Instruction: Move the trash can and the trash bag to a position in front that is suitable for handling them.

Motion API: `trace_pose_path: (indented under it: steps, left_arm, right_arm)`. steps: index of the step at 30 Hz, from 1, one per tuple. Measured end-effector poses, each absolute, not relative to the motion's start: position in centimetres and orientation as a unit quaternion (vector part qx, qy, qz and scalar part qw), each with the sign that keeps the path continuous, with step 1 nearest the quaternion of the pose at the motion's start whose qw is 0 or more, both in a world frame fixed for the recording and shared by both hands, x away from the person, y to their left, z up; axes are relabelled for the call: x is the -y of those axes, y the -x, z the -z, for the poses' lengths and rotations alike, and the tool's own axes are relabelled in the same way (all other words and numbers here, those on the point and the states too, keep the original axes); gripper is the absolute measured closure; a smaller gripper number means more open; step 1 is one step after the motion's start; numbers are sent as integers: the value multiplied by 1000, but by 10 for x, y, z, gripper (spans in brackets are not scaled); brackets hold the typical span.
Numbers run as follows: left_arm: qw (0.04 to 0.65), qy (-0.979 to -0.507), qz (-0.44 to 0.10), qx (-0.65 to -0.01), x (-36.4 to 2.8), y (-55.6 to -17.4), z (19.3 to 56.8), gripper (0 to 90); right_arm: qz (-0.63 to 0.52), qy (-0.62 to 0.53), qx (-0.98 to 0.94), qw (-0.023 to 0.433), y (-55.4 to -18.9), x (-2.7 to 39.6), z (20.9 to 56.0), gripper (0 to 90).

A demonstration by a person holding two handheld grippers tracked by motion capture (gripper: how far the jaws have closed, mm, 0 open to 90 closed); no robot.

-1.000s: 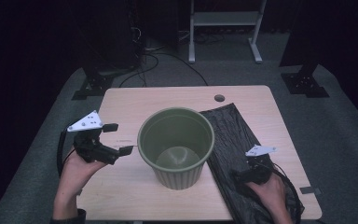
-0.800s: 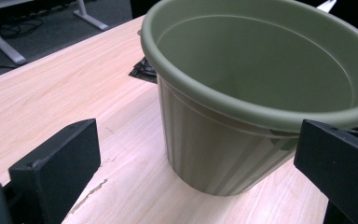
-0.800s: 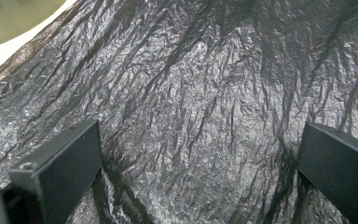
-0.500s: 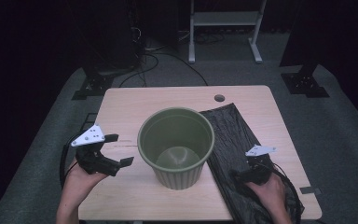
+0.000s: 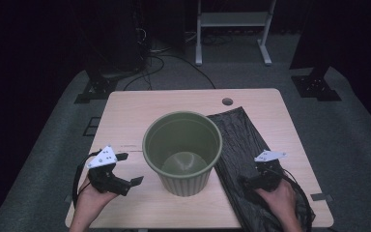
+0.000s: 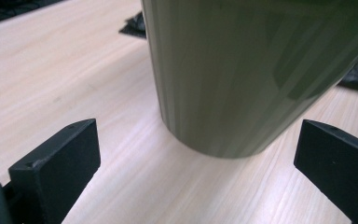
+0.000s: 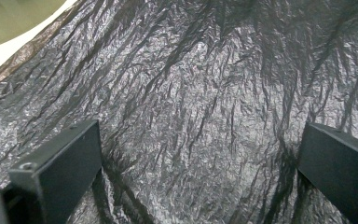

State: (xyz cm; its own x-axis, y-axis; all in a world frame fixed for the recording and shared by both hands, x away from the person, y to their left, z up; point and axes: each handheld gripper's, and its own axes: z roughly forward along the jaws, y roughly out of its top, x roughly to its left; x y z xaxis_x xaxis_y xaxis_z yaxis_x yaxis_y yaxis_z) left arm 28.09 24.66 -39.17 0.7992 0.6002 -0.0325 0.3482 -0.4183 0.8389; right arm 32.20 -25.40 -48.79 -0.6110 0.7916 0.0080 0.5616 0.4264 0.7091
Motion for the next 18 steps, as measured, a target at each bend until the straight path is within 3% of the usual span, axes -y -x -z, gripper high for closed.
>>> trace_pose_path:
  steps: [18]
  left_arm:
    - [451,-826,-140,-309,-253,-286,440,0]
  right_arm:
    - [-346,-408,-828,166,-322,254,488,0]
